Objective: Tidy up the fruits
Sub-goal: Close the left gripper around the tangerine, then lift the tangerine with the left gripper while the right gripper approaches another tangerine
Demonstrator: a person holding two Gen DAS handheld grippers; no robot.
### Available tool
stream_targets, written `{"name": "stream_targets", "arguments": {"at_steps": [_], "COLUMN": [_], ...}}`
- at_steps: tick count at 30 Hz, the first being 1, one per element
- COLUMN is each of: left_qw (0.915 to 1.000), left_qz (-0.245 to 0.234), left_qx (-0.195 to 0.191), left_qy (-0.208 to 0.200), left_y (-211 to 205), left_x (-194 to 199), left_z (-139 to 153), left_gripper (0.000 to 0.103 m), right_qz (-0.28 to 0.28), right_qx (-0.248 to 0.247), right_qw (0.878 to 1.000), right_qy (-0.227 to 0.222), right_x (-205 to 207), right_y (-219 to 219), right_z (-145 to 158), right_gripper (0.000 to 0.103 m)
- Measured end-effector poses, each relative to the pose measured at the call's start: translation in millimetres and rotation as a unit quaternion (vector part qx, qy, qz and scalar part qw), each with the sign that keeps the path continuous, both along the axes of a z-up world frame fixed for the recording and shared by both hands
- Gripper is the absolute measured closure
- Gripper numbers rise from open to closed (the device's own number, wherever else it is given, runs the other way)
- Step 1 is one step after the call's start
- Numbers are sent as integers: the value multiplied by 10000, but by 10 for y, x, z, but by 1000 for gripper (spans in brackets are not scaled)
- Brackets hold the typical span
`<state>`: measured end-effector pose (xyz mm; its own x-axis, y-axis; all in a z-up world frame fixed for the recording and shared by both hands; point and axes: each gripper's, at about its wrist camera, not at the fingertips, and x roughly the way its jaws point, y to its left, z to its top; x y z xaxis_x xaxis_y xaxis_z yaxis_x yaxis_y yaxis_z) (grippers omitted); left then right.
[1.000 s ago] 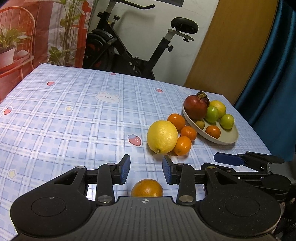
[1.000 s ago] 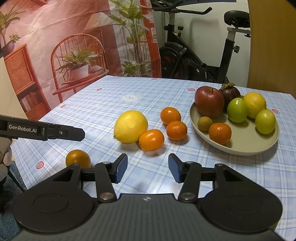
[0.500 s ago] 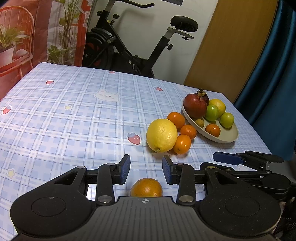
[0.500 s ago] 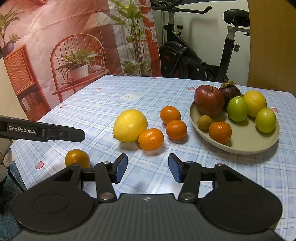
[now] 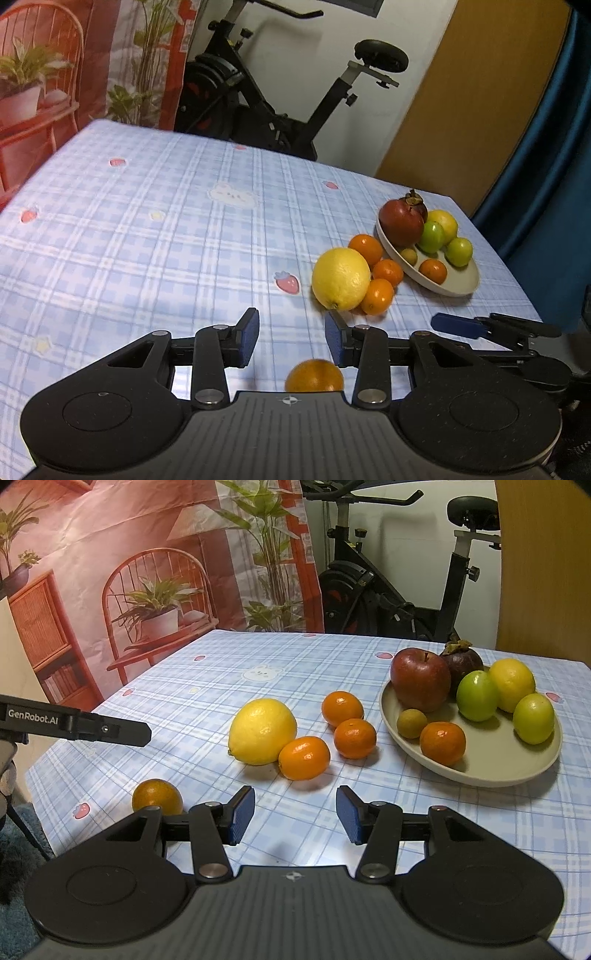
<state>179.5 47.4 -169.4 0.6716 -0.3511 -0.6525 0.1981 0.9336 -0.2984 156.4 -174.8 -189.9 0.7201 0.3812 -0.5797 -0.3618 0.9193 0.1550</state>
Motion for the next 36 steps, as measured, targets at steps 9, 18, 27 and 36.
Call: {"name": "stream_targets", "arguments": {"at_steps": [9,18,27,36], "left_qw": [9991,9982,9974,9979], "left_qz": [-383,-460,-450,-403], "left_qx": [51,126,259,286], "left_qy": [149,361,508,408], "left_y": [-198,-234,-271,-282], "left_x": [-82,-86,-80,-59], "left_z": [-113,-224,-319,-318], "left_gripper": [52,48,49,59], "right_qz": [-18,-27,-41,-90], "right_qx": [5,-7,-3,-1], "right_qw": [10000,10000,10000,10000], "right_qy": [-3,10,25,-3], "right_x": [-20,-20,-19,-5], "right_y": [-7,-13,-27,-48], "right_z": [7,5,-3,-9], "right_gripper": [51,51,51,51]}}
